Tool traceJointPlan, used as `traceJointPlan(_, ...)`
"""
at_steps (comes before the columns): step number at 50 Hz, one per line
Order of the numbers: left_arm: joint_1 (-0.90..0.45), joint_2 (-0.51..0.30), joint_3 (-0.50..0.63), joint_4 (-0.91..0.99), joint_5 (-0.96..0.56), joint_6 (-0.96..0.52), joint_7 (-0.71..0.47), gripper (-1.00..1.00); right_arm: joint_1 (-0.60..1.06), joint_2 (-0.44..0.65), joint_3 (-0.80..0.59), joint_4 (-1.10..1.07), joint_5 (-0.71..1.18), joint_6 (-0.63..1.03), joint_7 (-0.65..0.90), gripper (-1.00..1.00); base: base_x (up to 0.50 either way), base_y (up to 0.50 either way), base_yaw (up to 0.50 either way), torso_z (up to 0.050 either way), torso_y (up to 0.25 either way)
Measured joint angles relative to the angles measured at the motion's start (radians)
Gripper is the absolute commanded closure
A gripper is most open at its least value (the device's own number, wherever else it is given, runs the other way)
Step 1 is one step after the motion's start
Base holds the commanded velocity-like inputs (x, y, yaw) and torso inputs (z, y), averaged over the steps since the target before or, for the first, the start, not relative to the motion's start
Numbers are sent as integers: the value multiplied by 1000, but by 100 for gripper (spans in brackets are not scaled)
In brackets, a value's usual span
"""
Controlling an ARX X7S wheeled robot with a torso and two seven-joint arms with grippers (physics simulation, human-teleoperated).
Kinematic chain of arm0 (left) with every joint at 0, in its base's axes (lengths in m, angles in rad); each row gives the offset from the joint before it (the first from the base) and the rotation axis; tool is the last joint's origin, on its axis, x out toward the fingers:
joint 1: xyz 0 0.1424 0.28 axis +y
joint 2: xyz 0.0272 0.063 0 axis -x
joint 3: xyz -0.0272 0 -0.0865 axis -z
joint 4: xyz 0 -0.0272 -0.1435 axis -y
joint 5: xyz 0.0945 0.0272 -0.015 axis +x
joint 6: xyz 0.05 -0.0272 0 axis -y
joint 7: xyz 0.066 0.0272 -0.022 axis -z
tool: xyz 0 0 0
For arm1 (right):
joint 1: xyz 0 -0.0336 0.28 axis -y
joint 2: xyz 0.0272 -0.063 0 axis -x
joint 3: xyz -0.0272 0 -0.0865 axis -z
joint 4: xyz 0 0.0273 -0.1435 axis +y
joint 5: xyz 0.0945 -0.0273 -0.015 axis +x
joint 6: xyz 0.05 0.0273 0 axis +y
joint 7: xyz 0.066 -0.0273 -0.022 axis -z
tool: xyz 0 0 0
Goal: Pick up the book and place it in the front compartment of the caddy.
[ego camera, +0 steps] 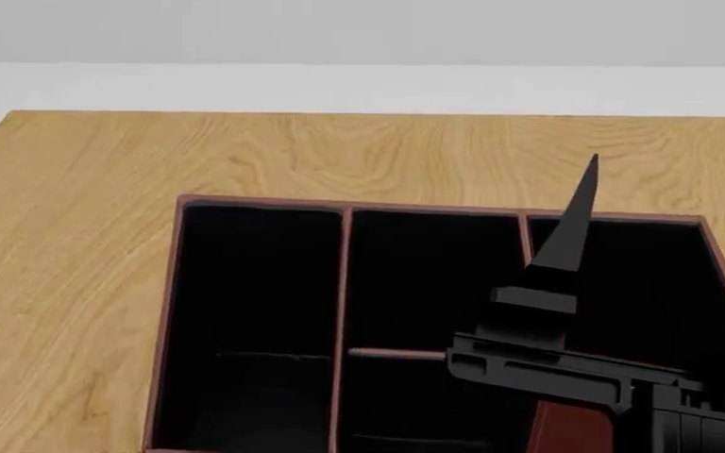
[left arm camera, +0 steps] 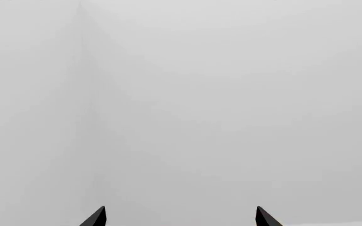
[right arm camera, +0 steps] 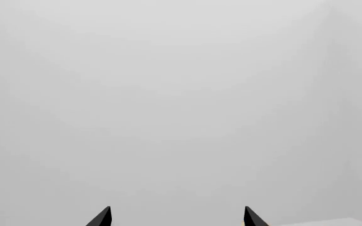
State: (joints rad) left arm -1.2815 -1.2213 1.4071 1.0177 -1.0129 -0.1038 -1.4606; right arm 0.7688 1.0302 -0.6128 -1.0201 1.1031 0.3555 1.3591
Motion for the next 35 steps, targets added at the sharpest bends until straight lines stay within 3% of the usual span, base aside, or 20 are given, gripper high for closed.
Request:
traceJointPlan(14,3,-6,1,7,7,4,-3,-100,100,20,5,10,103,32,-30,-100,0,0,0,0,0)
traceJointPlan(24,-26,-30,44,20,27,30,-16,-100,467,10,6,150,373,231,-183,-100,0,0,0,0,0)
traceJointPlan(35,-181,-42,241,26,57,96,-50,-100,914,-110,-74,434,562,575,-484,-100,0,0,0,0,0)
